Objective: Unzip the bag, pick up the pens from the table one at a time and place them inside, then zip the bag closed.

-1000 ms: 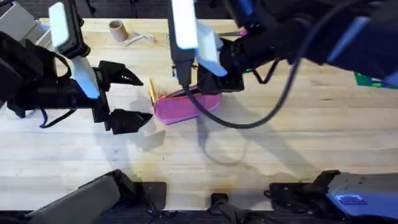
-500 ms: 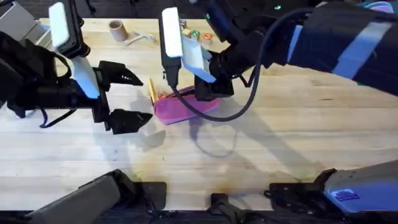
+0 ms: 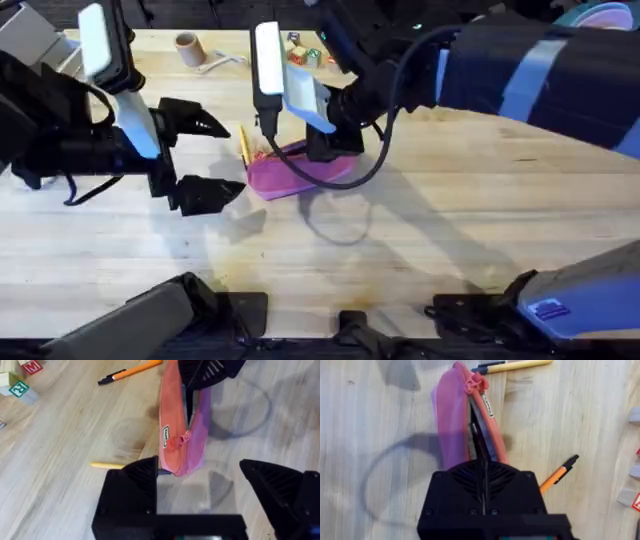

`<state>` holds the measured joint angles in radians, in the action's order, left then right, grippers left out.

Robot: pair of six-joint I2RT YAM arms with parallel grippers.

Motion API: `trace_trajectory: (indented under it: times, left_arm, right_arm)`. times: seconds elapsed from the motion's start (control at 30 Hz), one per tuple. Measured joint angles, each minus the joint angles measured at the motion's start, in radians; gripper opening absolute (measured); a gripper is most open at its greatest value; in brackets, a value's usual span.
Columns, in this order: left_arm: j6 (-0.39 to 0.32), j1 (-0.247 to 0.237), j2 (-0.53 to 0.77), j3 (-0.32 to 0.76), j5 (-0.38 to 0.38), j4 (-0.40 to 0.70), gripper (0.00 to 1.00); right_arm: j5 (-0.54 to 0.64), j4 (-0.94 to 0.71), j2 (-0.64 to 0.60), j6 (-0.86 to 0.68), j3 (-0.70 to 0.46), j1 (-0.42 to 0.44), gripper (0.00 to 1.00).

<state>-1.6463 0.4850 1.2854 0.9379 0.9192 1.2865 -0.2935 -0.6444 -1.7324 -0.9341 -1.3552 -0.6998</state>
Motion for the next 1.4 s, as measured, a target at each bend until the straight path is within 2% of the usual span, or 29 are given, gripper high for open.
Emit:
trace_trajectory:
  times: [0.4,0.83,0.87,0.9,1.07,1.1,1.17,1.4]
  left_arm:
    - [0.000,0.000,0.000,0.000,0.000,0.000,0.995]
    - [0.000,0.000,0.000,0.000,0.000,0.000,0.996]
    - [0.000,0.000,0.000,0.000,0.000,0.000,0.996]
    - [0.000,0.000,0.000,0.000,0.000,0.000,0.995]
    - [0.000,0.000,0.000,0.000,0.000,0.000,0.995]
    - [0.000,0.000,0.000,0.000,0.000,0.000,0.995]
    - [0.000,0.000,0.000,0.000,0.000,0.000,0.995]
    - [0.000,0.000,0.000,0.000,0.000,0.000,0.995]
  right_arm:
    - [-0.009,0.028,-0.061,0.018,0.000,0.000,0.031]
    - [-0.018,0.028,-0.062,0.052,0.000,0.000,0.039]
    - [-0.018,0.028,-0.062,0.055,0.000,0.000,0.076]
    - [-0.019,0.028,-0.062,0.057,0.000,0.000,0.171]
    - [-0.018,0.027,-0.062,0.060,0.000,0.000,0.893]
    - [-0.018,0.027,-0.062,0.058,0.000,0.000,0.966]
    - [-0.018,0.027,-0.062,0.059,0.000,0.000,0.995]
    - [-0.018,0.026,-0.062,0.059,0.000,0.000,0.997]
